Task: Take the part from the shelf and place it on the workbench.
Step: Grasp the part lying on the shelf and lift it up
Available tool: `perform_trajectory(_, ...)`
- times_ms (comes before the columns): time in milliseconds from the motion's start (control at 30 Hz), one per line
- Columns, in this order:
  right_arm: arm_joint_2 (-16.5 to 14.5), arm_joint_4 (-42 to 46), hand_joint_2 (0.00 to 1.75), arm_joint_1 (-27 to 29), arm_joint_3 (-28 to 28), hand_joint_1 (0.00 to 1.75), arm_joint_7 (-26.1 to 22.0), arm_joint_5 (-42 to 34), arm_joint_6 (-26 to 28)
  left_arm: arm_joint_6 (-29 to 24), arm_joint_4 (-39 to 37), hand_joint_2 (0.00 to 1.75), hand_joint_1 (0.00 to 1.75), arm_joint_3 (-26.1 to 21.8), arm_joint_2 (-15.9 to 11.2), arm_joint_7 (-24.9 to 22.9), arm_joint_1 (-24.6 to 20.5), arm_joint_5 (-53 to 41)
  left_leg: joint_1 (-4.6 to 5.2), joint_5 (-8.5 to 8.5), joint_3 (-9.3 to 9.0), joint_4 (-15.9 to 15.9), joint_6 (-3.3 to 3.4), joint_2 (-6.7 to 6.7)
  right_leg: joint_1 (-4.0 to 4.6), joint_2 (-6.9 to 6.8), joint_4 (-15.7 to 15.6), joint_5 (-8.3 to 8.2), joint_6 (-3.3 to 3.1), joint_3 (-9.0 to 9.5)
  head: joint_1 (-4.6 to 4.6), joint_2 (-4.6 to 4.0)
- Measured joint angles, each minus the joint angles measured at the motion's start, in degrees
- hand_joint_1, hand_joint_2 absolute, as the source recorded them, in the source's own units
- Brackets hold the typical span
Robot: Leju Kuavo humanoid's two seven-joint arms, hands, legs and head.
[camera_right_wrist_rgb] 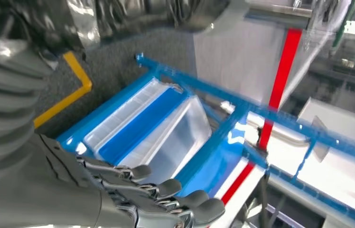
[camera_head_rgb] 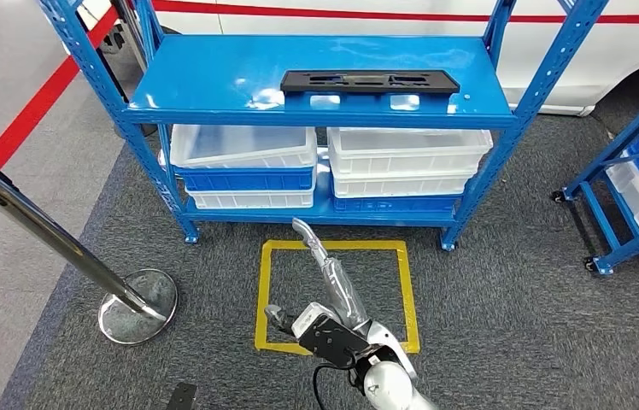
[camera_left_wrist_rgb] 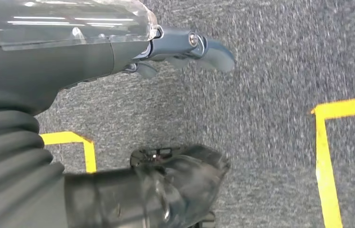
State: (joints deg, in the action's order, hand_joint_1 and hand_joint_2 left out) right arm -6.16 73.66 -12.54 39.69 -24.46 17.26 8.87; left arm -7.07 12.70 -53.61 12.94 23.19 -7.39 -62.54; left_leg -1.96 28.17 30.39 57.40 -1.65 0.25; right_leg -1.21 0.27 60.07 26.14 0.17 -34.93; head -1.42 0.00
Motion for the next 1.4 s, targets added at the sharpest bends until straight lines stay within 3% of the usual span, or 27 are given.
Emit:
perform_trajectory(67,0.03,0.30,1.75,-0.17,0.00,0.00,0.06,0.46,0.34,0.01,0.00,0.00,0.00,0.04,0.00,0.48,-0.02,-0.49,-0.11,1.48,0.78,1.98,-0.30,0.03,-0.12,0.01,-0.32,-0.05,-0.90,0.30,0.08,0.00)
perform_trajectory(167,0.21,0.52,1.75,-0.41,0.00,0.00,0.07,1.42,1.07,0.29,0.00,0.00,0.00,0.16,-0.01,1.43,0.06,-1.02,0.07,6.28,6.17,12.72,-0.16,0.00,0.27,-0.09,-0.49,0.08,-1.69,0.53,0.16,0.00)
perform_trajectory(200,0.33,0.52,1.75,-0.42,0.01,0.00,0.07,1.78,1.44,0.50,0.00,0.00,0.00,0.20,-0.02,1.77,0.16,-1.08,0.18,6.96,7.90,15.77,-0.04,-0.01,0.48,-0.06,-0.46,0.15,-1.84,0.57,0.16,0.00)
perform_trajectory(233,0.46,0.54,1.75,-0.41,0.01,0.00,0.04,2.10,1.85,0.73,0.00,0.00,0.00,0.22,-0.03,2.05,0.26,-1.14,0.27,6.52,8.76,16.89,0.16,-0.01,0.68,-0.01,-0.43,0.23,-1.96,0.65,0.16,0.00)
perform_trajectory(267,0.60,0.62,1.75,-0.40,0.02,0.00,-0.02,2.45,2.28,0.92,0.00,0.00,0.00,0.25,-0.04,2.31,0.31,-1.20,0.38,4.96,8.50,15.68,0.45,-0.01,0.85,0.08,-0.38,0.31,-2.04,0.77,0.17,0.00)
perform_trajectory(333,0.75,0.99,1.75,-0.43,0.02,0.00,-0.23,3.03,3.08,1.10,0.00,0.00,0.00,0.31,-0.09,2.67,0.30,-1.43,0.72,0.67,5.77,8.73,1.36,-0.04,1.09,0.22,-0.28,0.52,-2.08,1.06,0.15,0.00)
perform_trajectory(400,0.80,1.37,1.75,-0.48,0.01,0.00,-0.43,3.34,3.47,1.14,0.00,0.00,0.00,0.35,-0.15,2.89,0.20,-1.62,1.12,-1.42,3.39,2.94,2.05,-0.08,1.34,0.32,-0.10,0.67,-1.76,1.01,0.13,0.00)
perform_trajectory(500,0.87,1.67,1.75,-0.45,0.01,0.00,-0.69,4.01,4.08,1.44,-0.01,0.00,0.00,0.40,-0.18,3.09,0.20,-1.74,1.23,-1.62,2.82,1.17,2.44,-0.17,1.40,0.34,-0.18,0.59,-0.88,0.77,0.13,0.00)
perform_trajectory(567,1.01,2.10,1.75,-0.44,0.00,0.00,-0.64,4.81,4.78,1.74,-0.01,0.00,0.00,0.47,-0.19,3.20,0.24,-1.82,0.92,-2.00,2.49,0.53,2.93,-0.09,1.35,0.21,1.20,1.74,-0.22,0.26,0.08,0.00)
perform_trajectory(667,1.53,2.43,1.75,-0.38,0.01,0.00,-0.10,7.30,6.11,1.86,-0.01,0.00,0.00,0.96,-0.21,3.26,0.14,-2.38,0.81,-2.18,2.30,0.21,3.43,0.00,1.02,0.08,10.40,6.52,0.53,-4.06,0.04,0.00)
perform_trajectory(700,1.82,2.43,1.75,-0.35,0.01,0.00,0.05,8.24,6.55,1.91,-0.02,0.00,0.00,1.22,-0.22,3.26,0.17,-2.60,0.82,-2.15,2.31,0.24,3.46,0.00,0.88,0.07,13.47,7.50,0.69,-5.63,0.04,0.00)
perform_trajectory(733,2.15,2.43,1.75,-0.33,0.01,0.00,0.20,9.02,6.92,1.97,-0.02,0.00,0.00,1.46,-0.24,3.27,0.21,-2.78,0.82,-2.11,2.30,0.29,3.46,0.00,0.72,0.06,14.93,7.45,0.82,-6.45,0.04,0.00)
perform_trajectory(767,2.42,2.44,1.75,-0.33,0.01,0.00,0.29,9.42,7.12,2.05,-0.02,0.00,0.00,1.66,-0.24,3.30,0.24,-2.93,0.82,-2.04,2.26,0.37,3.43,-0.02,0.58,0.04,14.09,6.23,0.88,-6.15,0.04,0.00)
perform_trajectory(867,2.94,2.76,1.75,-0.44,0.01,0.00,0.63,10.04,7.36,3.02,-0.02,0.00,0.00,2.02,-0.23,3.64,0.23,-3.25,0.90,-1.56,2.12,0.80,3.00,-0.14,0.48,-0.11,3.60,0.92,0.59,-1.26,0.04,0.00)
perform_trajectory(933,3.24,3.06,1.75,-0.53,0.01,0.00,0.85,10.65,7.66,3.98,-0.02,0.00,0.00,2.23,-0.24,3.99,0.20,-3.29,1.09,-1.33,2.16,0.91,2.42,-0.17,0.75,-0.12,0.01,0.25,0.18,0.38,0.07,0.00)
perform_trajectory(1067,3.64,3.63,1.75,-0.55,0.00,0.00,1.06,11.47,8.36,4.35,-0.04,0.00,0.00,2.74,-0.24,4.26,0.16,-3.27,1.05,-0.46,2.28,1.71,1.13,-0.13,0.58,0.05,-0.77,0.11,-1.12,0.89,0.14,0.00)
perform_trajectory(1133,3.68,3.84,1.75,-0.58,0.01,0.00,1.09,11.55,8.45,4.37,-0.04,0.00,0.00,2.86,-0.24,4.28,0.14,-3.26,0.93,2.42,4.78,7.00,0.70,-0.15,0.43,-0.09,-1.11,0.06,-1.78,1.22,0.16,0.00)
perform_trajectory(1200,3.78,3.87,1.75,-0.44,0.01,0.00,1.17,11.55,8.53,4.42,-0.04,0.00,0.00,2.91,-0.24,4.28,0.26,-3.25,0.89,5.38,8.74,14.56,0.41,-0.16,0.54,-0.13,-1.08,0.20,-2.12,1.25,0.16,0.00)
perform_trajectory(1233,3.87,3.89,1.75,-0.33,0.01,0.00,1.25,11.56,8.61,4.46,-0.04,0.00,0.00,2.91,-0.24,4.28,0.36,-3.24,0.87,5.56,10.00,16.63,0.32,-0.15,0.58,-0.09,-1.04,0.29,-2.16,1.30,0.16,0.00)
perform_trajectory(1267,3.97,3.96,1.75,-0.23,0.00,0.00,1.33,11.58,8.74,4.51,-0.04,0.00,0.00,2.92,-0.24,4.28,0.44,-3.22,0.84,4.59,10.25,16.56,0.30,-0.15,0.59,-0.02,-0.99,0.41,-2.14,1.42,0.16,0.00)
perform_trajectory(1300,4.07,4.10,1.75,-0.14,0.00,0.00,1.41,11.63,8.92,4.57,-0.04,0.00,0.00,2.93,-0.24,4.28,0.47,-3.21,0.82,2.60,9.30,14.11,0.36,-0.14,0.58,0.06,-0.91,0.59,-2.05,1.62,0.17,0.00)
perform_trajectory(1333,4.16,4.30,1.75,-0.06,0.00,0.00,1.51,11.71,9.14,4.65,-0.04,0.00,0.00,2.94,-0.24,4.28,0.47,-3.20,0.80,0.25,7.63,10.25,0.50,-0.13,0.57,0.13,-0.81,0.83,-1.90,1.85,0.16,0.00)
perform_trajectory(1400,4.32,4.78,1.75,0.06,-0.08,0.00,1.71,11.95,9.53,4.77,-0.04,0.00,0.00,3.01,-0.24,4.25,0.38,-3.21,0.99,-2.26,4.50,3.55,0.95,-0.18,0.76,0.22,-0.51,1.33,-1.35,2.06,0.16,0.00)
